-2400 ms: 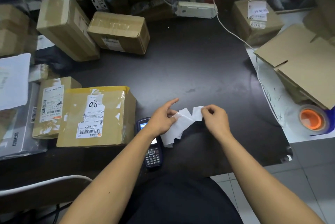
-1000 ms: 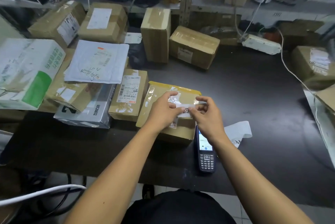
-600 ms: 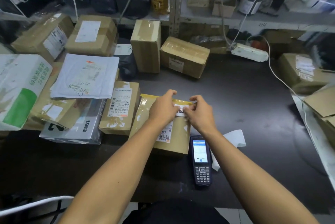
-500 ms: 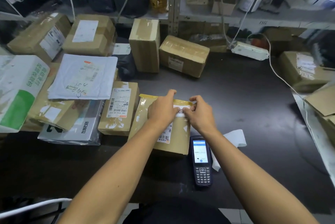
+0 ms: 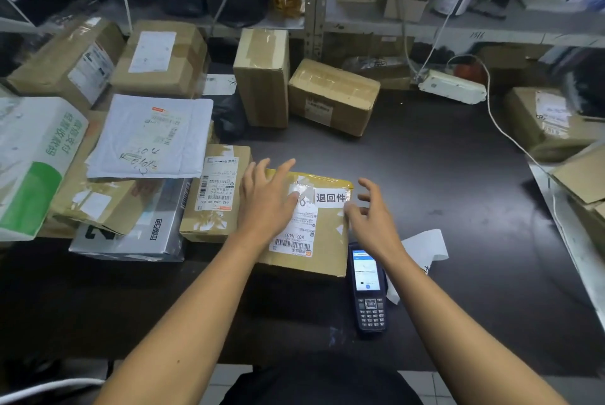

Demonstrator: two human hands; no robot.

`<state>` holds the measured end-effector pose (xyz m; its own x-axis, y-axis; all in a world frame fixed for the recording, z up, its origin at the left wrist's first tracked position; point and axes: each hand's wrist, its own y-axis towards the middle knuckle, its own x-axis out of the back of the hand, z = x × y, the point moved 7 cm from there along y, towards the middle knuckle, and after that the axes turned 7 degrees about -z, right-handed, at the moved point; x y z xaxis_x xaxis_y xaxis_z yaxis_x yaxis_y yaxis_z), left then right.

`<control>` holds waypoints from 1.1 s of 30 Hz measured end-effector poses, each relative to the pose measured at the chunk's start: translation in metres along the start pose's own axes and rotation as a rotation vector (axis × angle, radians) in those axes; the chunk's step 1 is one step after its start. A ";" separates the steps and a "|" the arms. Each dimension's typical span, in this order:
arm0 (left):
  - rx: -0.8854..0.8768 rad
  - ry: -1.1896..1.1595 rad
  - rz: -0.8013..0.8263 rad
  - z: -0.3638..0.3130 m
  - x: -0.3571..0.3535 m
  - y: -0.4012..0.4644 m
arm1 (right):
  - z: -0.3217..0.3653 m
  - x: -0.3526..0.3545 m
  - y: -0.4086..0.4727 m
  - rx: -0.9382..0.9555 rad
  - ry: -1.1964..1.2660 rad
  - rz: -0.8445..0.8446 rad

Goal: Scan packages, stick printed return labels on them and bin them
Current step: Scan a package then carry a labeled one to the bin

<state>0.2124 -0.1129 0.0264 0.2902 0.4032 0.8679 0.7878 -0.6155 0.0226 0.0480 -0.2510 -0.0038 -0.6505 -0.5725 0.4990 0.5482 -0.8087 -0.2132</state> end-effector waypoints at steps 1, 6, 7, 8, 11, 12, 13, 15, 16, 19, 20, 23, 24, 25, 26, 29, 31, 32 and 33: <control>0.029 -0.037 0.031 0.008 0.002 -0.004 | -0.002 -0.001 -0.008 0.007 0.016 0.042; 0.108 -0.180 0.196 0.038 0.007 -0.025 | -0.011 -0.014 -0.049 -0.021 0.043 0.235; 0.114 -0.191 0.219 0.042 0.006 -0.029 | -0.012 -0.018 -0.054 -0.029 0.038 0.253; 0.116 -0.196 0.242 0.046 0.005 -0.033 | -0.012 -0.022 -0.059 -0.034 0.032 0.259; 0.119 -0.226 0.258 0.053 0.007 -0.041 | -0.005 -0.030 -0.068 -0.031 -0.002 0.213; 0.121 -0.253 0.244 0.054 0.011 -0.044 | -0.002 -0.031 -0.070 -0.026 -0.007 0.196; 0.120 -0.280 0.227 0.055 0.015 -0.046 | 0.000 -0.031 -0.073 -0.021 -0.006 0.182; 0.096 -0.312 0.205 0.055 0.023 -0.052 | 0.004 -0.029 -0.082 -0.004 0.001 0.166; 0.083 -0.319 0.203 0.055 0.026 -0.055 | 0.006 -0.028 -0.087 0.003 0.005 0.158; 0.051 -0.358 0.210 0.054 0.032 -0.069 | 0.011 -0.023 -0.107 0.018 0.000 0.122; 0.048 -0.371 0.207 0.053 0.033 -0.074 | 0.013 -0.021 -0.113 0.021 -0.004 0.113; 0.056 -0.406 0.180 0.052 0.035 -0.099 | 0.011 -0.016 -0.135 0.037 -0.020 0.116; 0.068 -0.414 0.167 0.054 0.034 -0.109 | 0.011 -0.015 -0.143 0.045 -0.024 0.120; 0.084 -0.418 0.148 0.057 0.034 -0.120 | 0.010 -0.015 -0.150 0.053 -0.024 0.132; 0.102 -0.417 0.126 0.061 0.035 -0.131 | 0.008 -0.016 -0.157 0.062 -0.020 0.154; 0.182 -0.426 0.064 0.072 0.039 -0.172 | 0.003 -0.020 -0.176 0.121 -0.058 0.238; 0.235 -0.426 0.015 0.080 0.044 -0.204 | -0.002 -0.026 -0.191 0.170 -0.066 0.307; 0.264 -0.421 -0.012 0.085 0.046 -0.221 | -0.005 -0.030 -0.200 0.188 -0.072 0.345; 0.295 -0.418 -0.041 0.090 0.048 -0.238 | -0.008 -0.034 -0.209 0.208 -0.083 0.381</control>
<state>0.0879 0.1139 0.0185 0.4011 0.6963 0.5952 0.9053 -0.4005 -0.1416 -0.0486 -0.0631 0.0171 -0.3415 -0.8053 0.4846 0.8405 -0.4924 -0.2260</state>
